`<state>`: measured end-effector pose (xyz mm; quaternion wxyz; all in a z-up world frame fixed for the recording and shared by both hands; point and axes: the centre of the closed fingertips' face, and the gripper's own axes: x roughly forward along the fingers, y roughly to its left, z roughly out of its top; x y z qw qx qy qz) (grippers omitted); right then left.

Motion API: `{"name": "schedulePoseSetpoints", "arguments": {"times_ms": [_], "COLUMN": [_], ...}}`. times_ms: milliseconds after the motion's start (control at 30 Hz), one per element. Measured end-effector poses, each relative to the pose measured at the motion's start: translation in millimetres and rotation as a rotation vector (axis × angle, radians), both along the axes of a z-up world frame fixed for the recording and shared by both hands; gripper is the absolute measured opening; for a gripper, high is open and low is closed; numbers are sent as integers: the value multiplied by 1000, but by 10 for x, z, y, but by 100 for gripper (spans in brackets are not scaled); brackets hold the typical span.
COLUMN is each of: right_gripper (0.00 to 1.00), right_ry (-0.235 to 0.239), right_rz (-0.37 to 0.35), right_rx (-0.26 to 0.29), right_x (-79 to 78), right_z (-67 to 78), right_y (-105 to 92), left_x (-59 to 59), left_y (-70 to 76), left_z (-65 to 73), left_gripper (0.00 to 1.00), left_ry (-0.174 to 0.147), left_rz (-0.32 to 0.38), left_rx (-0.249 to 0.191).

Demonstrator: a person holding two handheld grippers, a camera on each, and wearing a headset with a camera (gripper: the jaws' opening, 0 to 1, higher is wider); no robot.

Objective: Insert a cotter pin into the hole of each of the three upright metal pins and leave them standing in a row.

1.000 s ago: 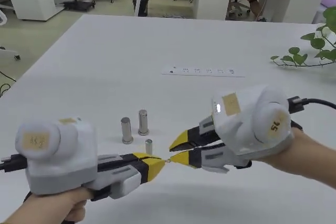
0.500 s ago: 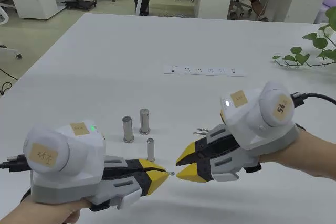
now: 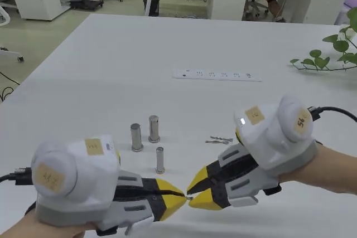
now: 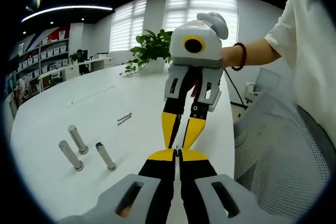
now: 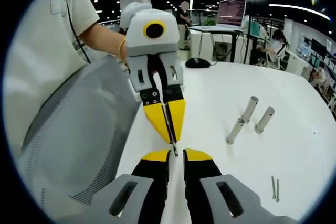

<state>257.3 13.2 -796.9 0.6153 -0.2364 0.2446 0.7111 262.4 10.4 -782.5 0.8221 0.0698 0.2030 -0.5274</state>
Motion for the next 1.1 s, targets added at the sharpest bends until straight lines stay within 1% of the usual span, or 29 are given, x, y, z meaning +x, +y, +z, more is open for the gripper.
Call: {"name": "schedulePoseSetpoints", "arguments": {"times_ms": [100, 167, 267, 500, 567, 733, 867, 967, 1100], "right_gripper": [10, 8, 6, 4, 3, 3, 3, 3, 3], "right_ry": [11, 11, 15, -2, -18, -45, -65, -68, -69], "right_rz": [7, 15, 25, 30, 33, 38, 41, 43, 33], "right_rx": [3, 0, 0, 27, 30, 18, 4, -9, -15], "right_x": [-29, -45, -65, -45, -34, -21, -26, -21, -10], "right_z": [-9, -18, -20, 8, 15, 17, 33, 30, 43], "right_y": [8, 6, 7, 29, 38, 49, 47, 36, 39], "left_x": [-26, -42, -41, -22, -11, 4, 10, 8, 26], "left_y": [-15, -22, -19, 4, 11, 23, 24, 18, 30], "left_z": [2, 1, -5, 21, 26, 25, 37, 39, 44], "left_gripper": [0, 0, 0, 0, 0, 0, 1, 1, 2], "left_ry": [-5, -7, -8, -12, -10, -10, -17, -8, -4], "left_rz": [-19, -29, -28, -25, -19, -2, 9, 19, 38], "left_rx": [0, -1, -3, -13, -16, -23, -21, -26, -30]}}
